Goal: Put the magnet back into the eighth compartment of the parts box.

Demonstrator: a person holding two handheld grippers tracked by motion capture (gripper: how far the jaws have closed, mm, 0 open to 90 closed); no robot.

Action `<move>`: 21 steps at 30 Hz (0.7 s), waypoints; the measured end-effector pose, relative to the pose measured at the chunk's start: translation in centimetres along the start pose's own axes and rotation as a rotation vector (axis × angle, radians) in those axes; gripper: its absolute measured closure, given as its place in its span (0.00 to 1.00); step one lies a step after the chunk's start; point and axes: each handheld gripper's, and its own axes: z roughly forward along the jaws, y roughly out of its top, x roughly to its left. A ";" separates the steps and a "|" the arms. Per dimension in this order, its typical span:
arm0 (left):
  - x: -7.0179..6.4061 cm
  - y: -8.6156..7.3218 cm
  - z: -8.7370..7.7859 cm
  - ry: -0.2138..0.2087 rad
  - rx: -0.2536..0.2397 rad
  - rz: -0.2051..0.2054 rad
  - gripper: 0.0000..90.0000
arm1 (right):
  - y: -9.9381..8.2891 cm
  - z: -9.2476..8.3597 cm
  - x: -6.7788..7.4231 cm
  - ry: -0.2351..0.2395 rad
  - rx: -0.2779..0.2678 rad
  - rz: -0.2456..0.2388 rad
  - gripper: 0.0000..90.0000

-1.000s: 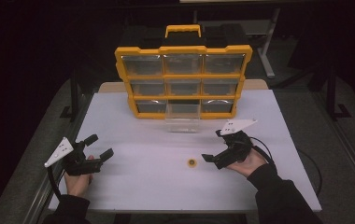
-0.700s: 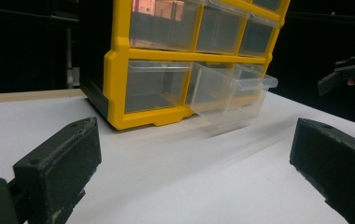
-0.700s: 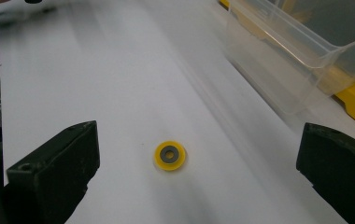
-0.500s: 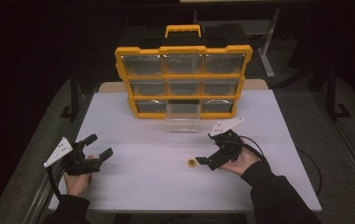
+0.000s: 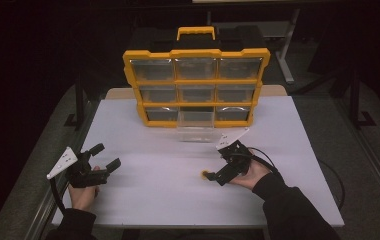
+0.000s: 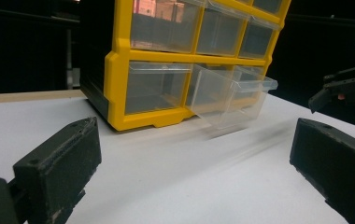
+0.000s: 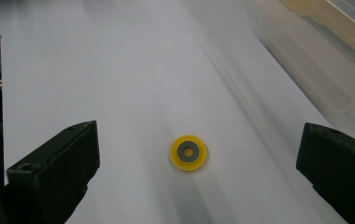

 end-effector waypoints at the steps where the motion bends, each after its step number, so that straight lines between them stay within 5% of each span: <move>1: 0.0 0.0 0.0 0.000 -0.001 -0.001 0.02 | 0.0 0.1 0.0 0.002 0.002 -0.001 0.00; 21: 0.0 0.0 0.0 -0.006 -0.001 -0.004 0.02 | 0.1 2.8 0.0 0.020 0.078 0.005 0.00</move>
